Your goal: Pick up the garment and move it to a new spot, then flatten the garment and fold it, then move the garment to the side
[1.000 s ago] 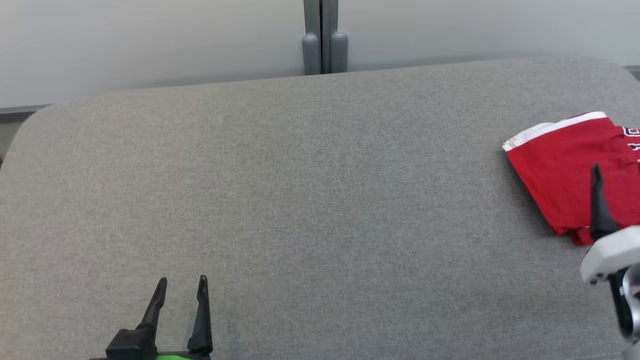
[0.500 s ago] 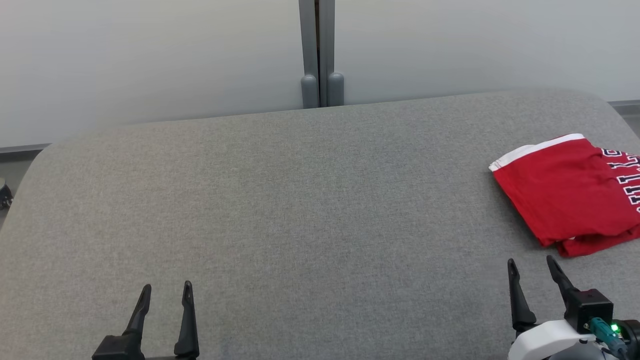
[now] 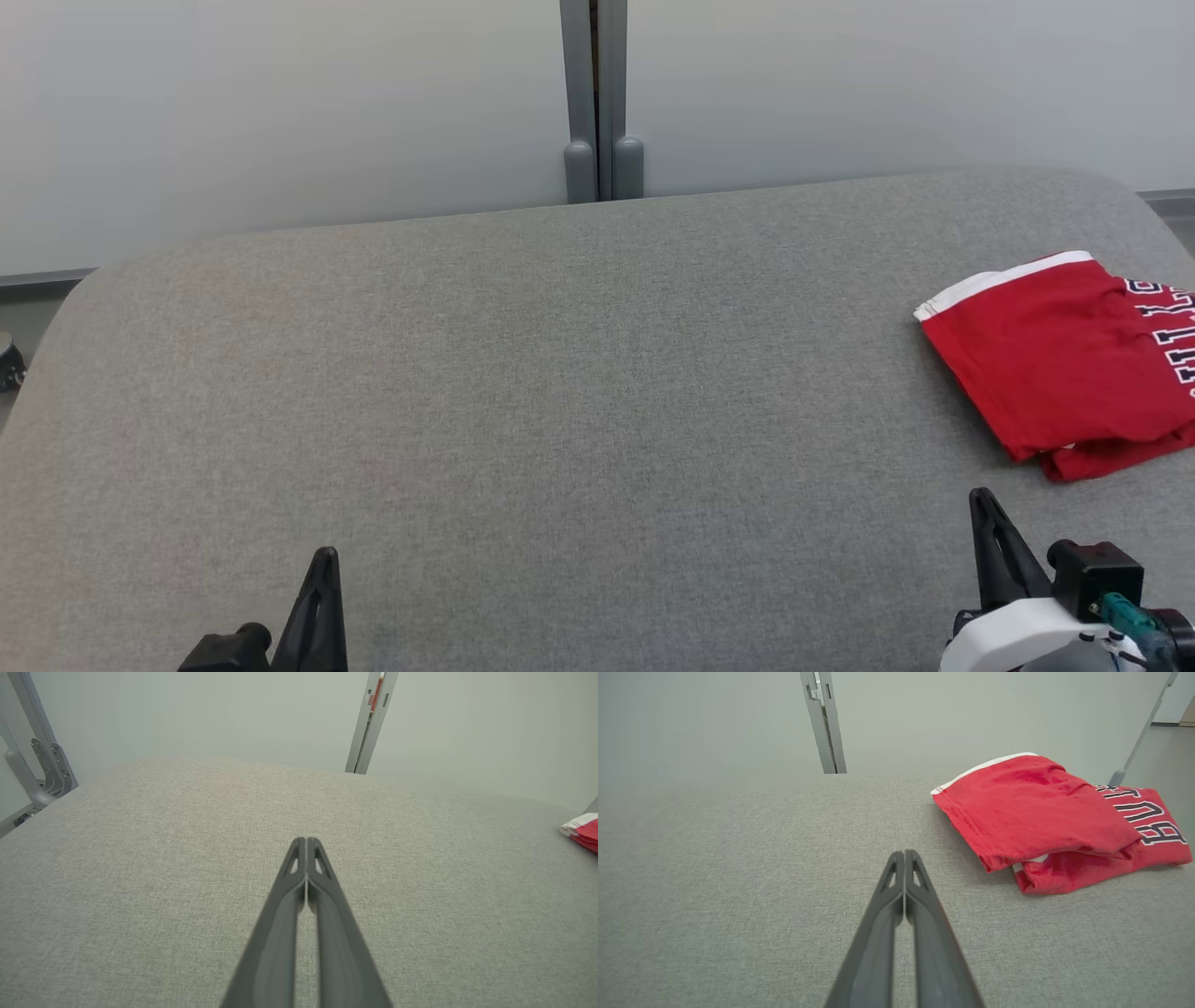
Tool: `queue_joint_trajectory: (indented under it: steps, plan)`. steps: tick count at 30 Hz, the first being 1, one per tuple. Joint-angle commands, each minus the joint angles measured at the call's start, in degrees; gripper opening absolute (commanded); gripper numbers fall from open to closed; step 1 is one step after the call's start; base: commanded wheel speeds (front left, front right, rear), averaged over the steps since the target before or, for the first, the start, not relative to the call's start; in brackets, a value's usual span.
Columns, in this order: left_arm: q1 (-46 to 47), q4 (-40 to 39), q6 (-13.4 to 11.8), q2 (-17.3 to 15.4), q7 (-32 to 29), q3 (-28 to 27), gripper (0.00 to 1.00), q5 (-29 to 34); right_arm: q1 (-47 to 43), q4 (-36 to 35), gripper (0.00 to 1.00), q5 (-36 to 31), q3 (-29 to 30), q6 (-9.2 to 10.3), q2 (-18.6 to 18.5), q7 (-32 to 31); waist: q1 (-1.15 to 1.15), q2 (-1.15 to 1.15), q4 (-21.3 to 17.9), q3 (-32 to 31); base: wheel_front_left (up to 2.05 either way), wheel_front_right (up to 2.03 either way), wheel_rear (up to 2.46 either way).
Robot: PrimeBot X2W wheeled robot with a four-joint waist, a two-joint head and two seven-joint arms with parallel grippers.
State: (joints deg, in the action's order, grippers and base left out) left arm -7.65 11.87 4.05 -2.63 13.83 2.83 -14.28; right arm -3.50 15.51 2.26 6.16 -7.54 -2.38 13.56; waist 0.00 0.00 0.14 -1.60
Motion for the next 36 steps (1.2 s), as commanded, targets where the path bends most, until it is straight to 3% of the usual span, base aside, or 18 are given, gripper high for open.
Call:
queue_joint_trajectory:
  steps: [1, 36]
  plan:
    - [1.1, -0.6, 0.2, -0.1, -0.6, -0.6, 0.00, -2.7, 1.6, -0.6, 0.00, 3.1, 0.5, 0.00, -0.3, -0.8, 0.00, 0.00, 0.0, 0.0, 0.00, 0.00, 0.00]
    - [6.6, 0.4, 1.6, -0.2, -8.8, -4.2, 0.00, -34.1, 4.8, -1.6, 0.00, 39.6, 0.0, 0.03, -0.4, -8.5, 0.00, 0.00, 0.0, 0.5, 0.00, 0.00, 0.00]
